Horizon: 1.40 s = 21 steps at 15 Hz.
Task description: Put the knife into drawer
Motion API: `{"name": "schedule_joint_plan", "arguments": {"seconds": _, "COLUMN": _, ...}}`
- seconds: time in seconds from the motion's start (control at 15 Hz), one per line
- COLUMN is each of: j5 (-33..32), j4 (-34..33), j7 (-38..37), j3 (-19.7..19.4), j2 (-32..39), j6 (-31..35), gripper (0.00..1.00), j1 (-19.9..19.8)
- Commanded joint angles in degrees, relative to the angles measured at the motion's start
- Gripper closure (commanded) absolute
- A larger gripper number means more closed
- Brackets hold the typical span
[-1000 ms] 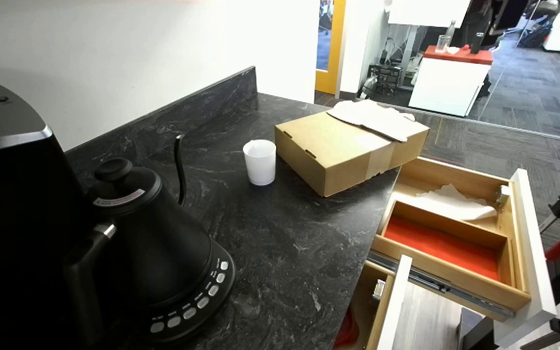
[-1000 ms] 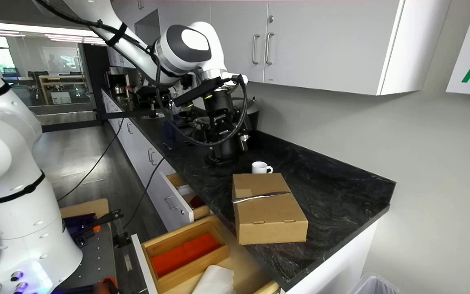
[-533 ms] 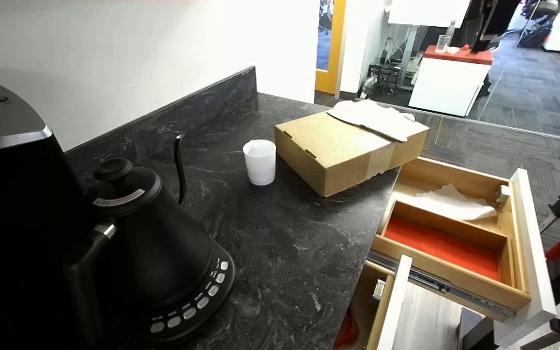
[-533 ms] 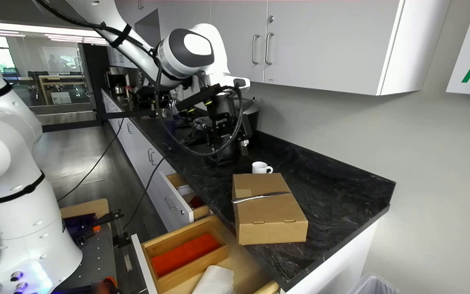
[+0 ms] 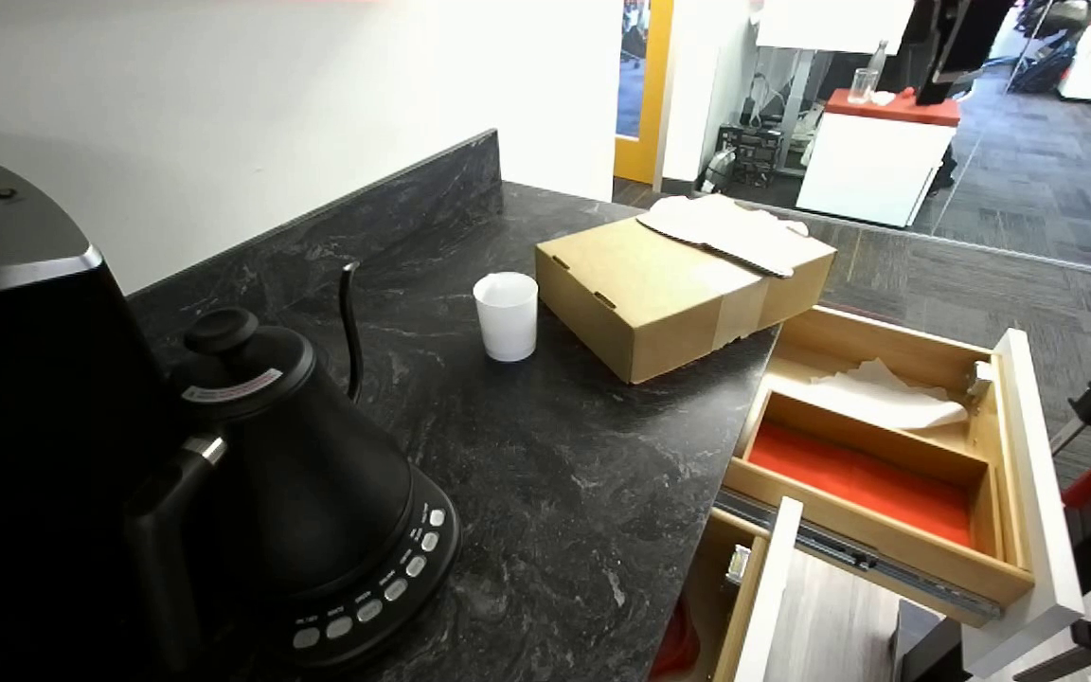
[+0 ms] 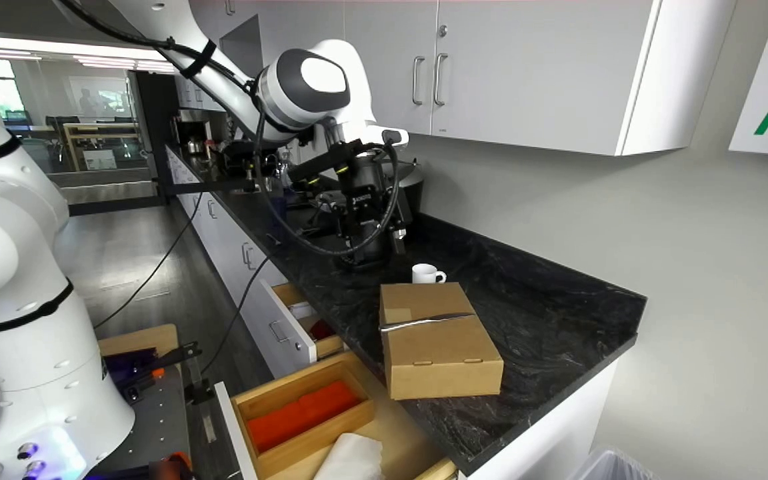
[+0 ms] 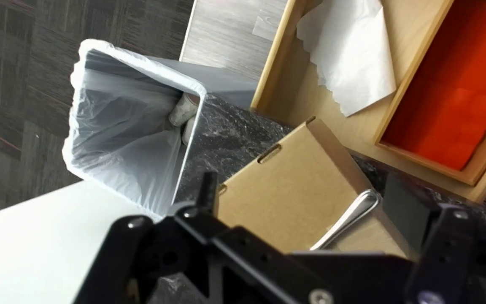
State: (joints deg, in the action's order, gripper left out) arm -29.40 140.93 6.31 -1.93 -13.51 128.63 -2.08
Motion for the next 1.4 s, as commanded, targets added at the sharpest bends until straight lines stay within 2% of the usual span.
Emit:
{"name": "schedule_joint_plan", "arguments": {"seconds": 0.0, "j5": 6.4, "j4": -3.8, "j7": 8.8, "j3": -0.7, "j2": 6.2, "j6": 9.3, "gripper": 0.0, "j1": 1.8}}
{"name": "schedule_joint_plan", "arguments": {"seconds": 0.27, "j5": 17.2, "j4": -10.3, "j7": 22.0, "j3": 0.6, "j2": 15.1, "j6": 18.1, "gripper": 0.0, "j1": 4.1}}
{"name": "schedule_joint_plan", "arguments": {"seconds": 0.53, "j5": 36.2, "j4": -15.6, "j7": 39.6, "j3": 4.9, "j2": 21.9, "j6": 22.7, "gripper": 0.0, "j1": 2.9}}
{"name": "schedule_joint_plan", "arguments": {"seconds": 0.6, "j5": 41.3, "j4": -16.7, "j7": 41.8, "j3": 10.4, "j2": 23.2, "j6": 23.3, "gripper": 0.0, "j1": -1.8}}
{"name": "schedule_joint_plan", "arguments": {"seconds": 0.73, "j5": 51.7, "j4": -19.7, "j7": 47.8, "j3": 15.7, "j2": 25.3, "j6": 21.1, "gripper": 0.0, "j1": -6.8}}
{"name": "schedule_joint_plan", "arguments": {"seconds": 0.8, "j5": 56.7, "j4": -20.6, "j7": 51.4, "j3": 16.0, "j2": 26.1, "j6": 20.4, "gripper": 0.0, "j1": -7.2}}
{"name": "schedule_joint_plan", "arguments": {"seconds": 0.87, "j5": 61.0, "j4": -21.0, "j7": 54.6, "j3": 14.4, "j2": 26.4, "j6": 19.5, "gripper": 0.0, "j1": -6.2}}
{"name": "schedule_joint_plan", "arguments": {"seconds": 1.0, "j5": 65.9, "j4": -21.9, "j7": 59.4, "j3": 14.0, "j2": 27.1, "j6": 17.5, "gripper": 0.0, "j1": -7.3}}
{"name": "schedule_joint_plan", "arguments": {"seconds": 1.13, "j5": 66.7, "j4": -22.1, "j7": 60.1, "j3": 12.2, "j2": 27.5, "j6": 16.1, "gripper": 0.0, "j1": -6.9}}
{"name": "schedule_joint_plan", "arguments": {"seconds": 1.33, "j5": 66.0, "j4": -22.2, "j7": 57.2, "j3": 9.8, "j2": 28.1, "j6": 13.8, "gripper": 0.0, "j1": -6.6}}
